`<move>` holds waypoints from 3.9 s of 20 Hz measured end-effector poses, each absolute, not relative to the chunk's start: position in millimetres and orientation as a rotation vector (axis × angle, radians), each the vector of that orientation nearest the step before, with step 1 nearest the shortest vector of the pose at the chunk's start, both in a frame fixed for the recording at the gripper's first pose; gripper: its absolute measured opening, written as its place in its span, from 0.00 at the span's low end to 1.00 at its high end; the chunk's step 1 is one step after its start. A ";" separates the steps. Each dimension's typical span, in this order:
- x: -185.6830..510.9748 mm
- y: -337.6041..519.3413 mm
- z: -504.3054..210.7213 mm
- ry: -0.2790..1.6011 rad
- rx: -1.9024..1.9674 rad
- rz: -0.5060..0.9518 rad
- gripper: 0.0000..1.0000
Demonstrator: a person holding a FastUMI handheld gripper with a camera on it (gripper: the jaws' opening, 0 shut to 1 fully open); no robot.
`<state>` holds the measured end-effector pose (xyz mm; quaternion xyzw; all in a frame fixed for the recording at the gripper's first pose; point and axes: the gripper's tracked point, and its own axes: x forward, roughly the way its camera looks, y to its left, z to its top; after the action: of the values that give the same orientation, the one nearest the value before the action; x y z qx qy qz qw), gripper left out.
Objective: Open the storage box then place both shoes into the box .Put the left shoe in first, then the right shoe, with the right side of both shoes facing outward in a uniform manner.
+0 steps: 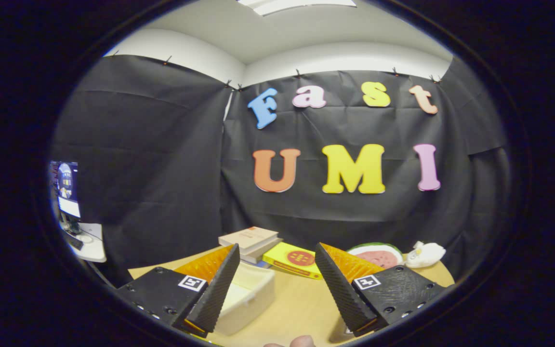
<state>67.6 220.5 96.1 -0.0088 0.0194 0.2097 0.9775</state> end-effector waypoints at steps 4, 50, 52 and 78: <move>91.0 129.6 54.3 0.106 -0.049 0.285 0.95; 111.9 198.6 -22.4 0.689 0.536 0.320 0.00; 107.3 232.7 12.5 0.663 0.545 0.364 0.00; 81.7 471.5 -61.2 0.816 0.657 0.258 0.00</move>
<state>81.7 471.5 -61.2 0.3127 0.3887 0.1227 0.8579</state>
